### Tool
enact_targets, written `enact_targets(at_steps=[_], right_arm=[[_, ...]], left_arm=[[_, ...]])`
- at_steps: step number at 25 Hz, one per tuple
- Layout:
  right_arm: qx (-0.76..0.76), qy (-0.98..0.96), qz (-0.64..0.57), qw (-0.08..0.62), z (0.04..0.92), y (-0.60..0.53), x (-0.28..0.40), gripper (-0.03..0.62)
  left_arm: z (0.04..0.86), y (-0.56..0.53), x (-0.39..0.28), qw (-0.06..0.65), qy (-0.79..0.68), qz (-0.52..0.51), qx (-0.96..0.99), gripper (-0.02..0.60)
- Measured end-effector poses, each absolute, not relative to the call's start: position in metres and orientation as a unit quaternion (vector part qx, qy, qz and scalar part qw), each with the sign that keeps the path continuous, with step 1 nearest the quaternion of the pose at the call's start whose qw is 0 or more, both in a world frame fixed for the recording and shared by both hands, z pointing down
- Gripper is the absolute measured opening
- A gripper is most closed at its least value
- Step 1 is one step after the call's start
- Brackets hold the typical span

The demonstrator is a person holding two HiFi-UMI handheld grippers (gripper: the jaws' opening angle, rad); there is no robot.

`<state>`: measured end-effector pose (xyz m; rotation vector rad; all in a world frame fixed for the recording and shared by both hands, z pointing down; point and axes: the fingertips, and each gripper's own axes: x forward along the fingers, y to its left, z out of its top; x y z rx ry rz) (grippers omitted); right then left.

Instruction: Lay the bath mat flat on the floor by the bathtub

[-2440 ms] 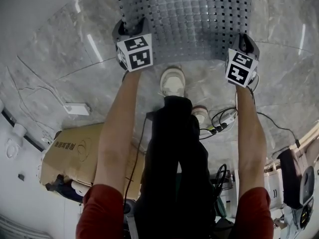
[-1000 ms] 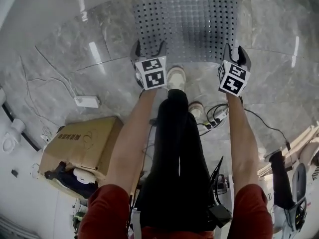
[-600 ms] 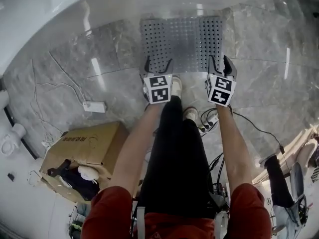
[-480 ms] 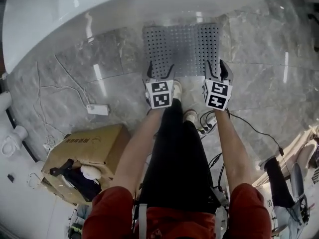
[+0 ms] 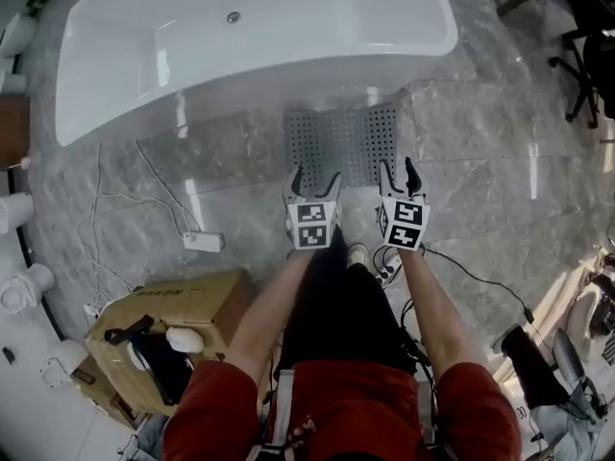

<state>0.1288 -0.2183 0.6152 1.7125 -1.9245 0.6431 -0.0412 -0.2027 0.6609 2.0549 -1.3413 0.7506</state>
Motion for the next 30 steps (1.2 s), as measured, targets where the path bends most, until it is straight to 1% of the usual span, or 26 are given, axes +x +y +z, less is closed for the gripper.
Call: enact_targets(at_steps=[5, 8, 11, 16, 19, 25, 30], right_arm=[[0.631, -0.727, 0.190, 0.191, 0.513, -0.215, 0.122, 0.230], [0.625, -0.742, 0.167, 0.178, 0.463, -0.194, 0.119, 0.232], [0.629, -0.750, 0.140, 0.148, 0.418, -0.190, 0.122, 0.232], [0.630, -0.755, 0.139, 0.114, 0.362, -0.147, 0.124, 0.232], [0.627, -0.764, 0.117, 0.097, 0.329, -0.130, 0.126, 0.232], [0.640, -0.763, 0.086, 0.029, 0.262, -0.104, 0.135, 0.235], [0.631, -0.774, 0.041, -0.008, 0.204, -0.085, 0.116, 0.235]], left_arm=[[0.570, -0.211, -0.041, 0.260, -0.539, 0.208, 0.774, 0.360], [0.527, -0.190, -0.032, 0.256, -0.543, 0.189, 0.777, 0.360], [0.485, -0.187, -0.024, 0.224, -0.545, 0.170, 0.790, 0.361], [0.423, -0.151, -0.022, 0.180, -0.549, 0.161, 0.800, 0.360], [0.388, -0.137, -0.016, 0.163, -0.555, 0.141, 0.804, 0.360], [0.324, -0.106, -0.020, 0.123, -0.564, 0.115, 0.808, 0.360], [0.266, -0.085, -0.037, 0.088, -0.574, 0.094, 0.809, 0.360]])
